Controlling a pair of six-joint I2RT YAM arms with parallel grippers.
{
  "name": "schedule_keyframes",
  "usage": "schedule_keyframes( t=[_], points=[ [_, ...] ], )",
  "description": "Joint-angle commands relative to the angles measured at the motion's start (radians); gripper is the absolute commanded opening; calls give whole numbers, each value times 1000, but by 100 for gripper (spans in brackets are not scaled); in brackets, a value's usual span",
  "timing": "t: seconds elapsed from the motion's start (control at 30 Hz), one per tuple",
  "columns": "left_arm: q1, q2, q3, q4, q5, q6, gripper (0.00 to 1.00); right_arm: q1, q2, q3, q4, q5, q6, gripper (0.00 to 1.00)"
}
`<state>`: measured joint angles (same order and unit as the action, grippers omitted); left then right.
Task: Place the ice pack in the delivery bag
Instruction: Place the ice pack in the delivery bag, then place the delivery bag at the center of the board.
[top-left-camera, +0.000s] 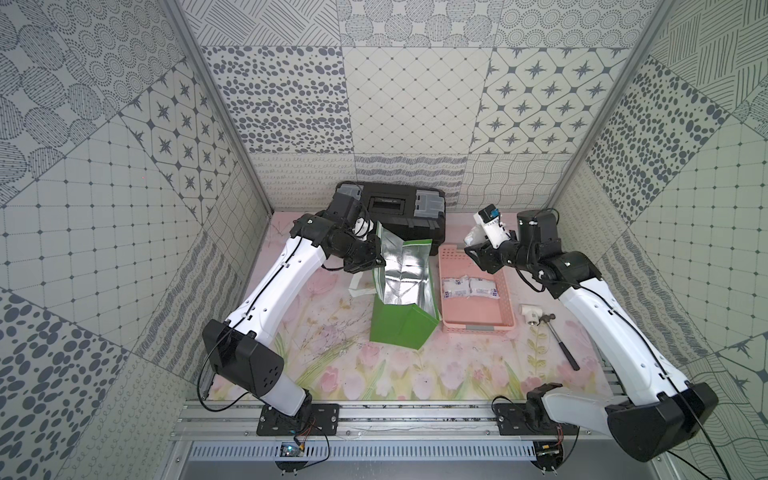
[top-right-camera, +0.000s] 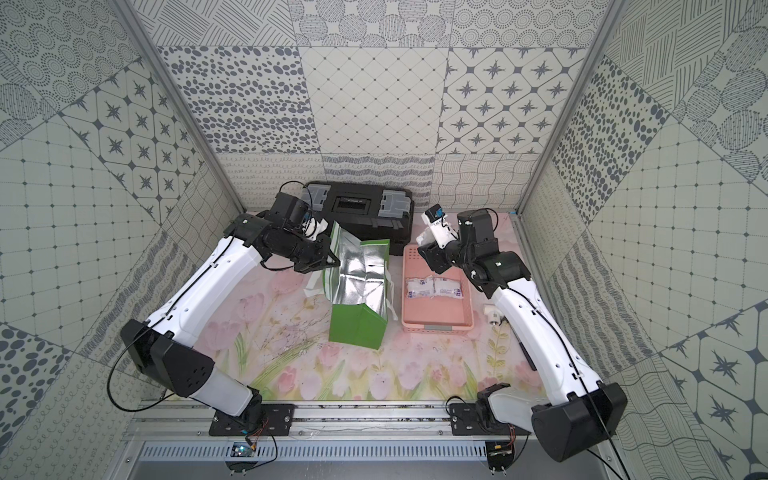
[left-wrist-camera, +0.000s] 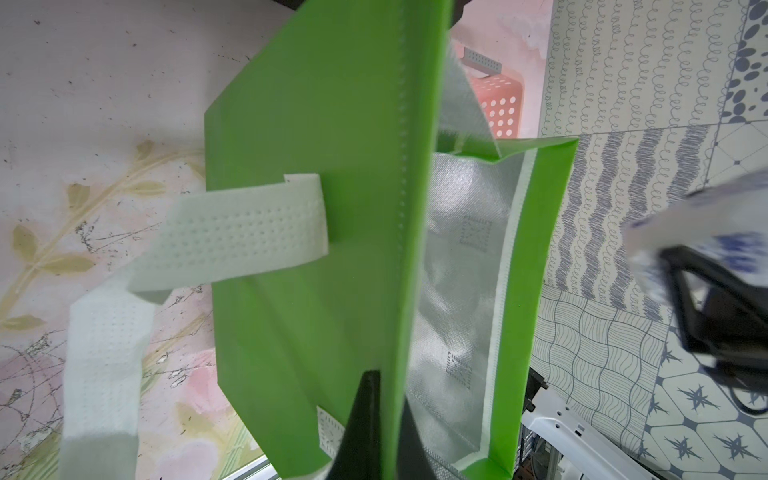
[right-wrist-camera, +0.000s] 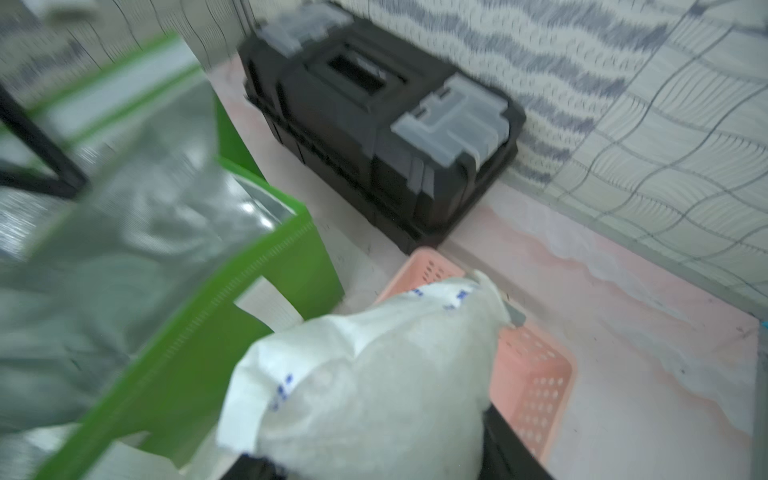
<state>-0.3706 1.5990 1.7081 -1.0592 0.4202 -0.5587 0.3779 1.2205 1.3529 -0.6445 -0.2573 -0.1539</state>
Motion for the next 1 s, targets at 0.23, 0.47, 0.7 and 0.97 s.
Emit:
schedule_keyframes(
  t=[0.23, 0.47, 0.7, 0.97],
  points=[
    [5, 34, 4, 58, 84, -16, 0, 280, 210, 170, 182, -21, 166, 31],
    [4, 38, 4, 54, 69, -12, 0, 314, 263, 176, 187, 27, 183, 75],
    [4, 42, 10, 44, 36, -7, 0, 220, 141, 219, 82, 74, 152, 97],
    [4, 34, 4, 27, -33, 2, 0, -75, 74, 31, -144, 44, -33, 97]
  ],
)
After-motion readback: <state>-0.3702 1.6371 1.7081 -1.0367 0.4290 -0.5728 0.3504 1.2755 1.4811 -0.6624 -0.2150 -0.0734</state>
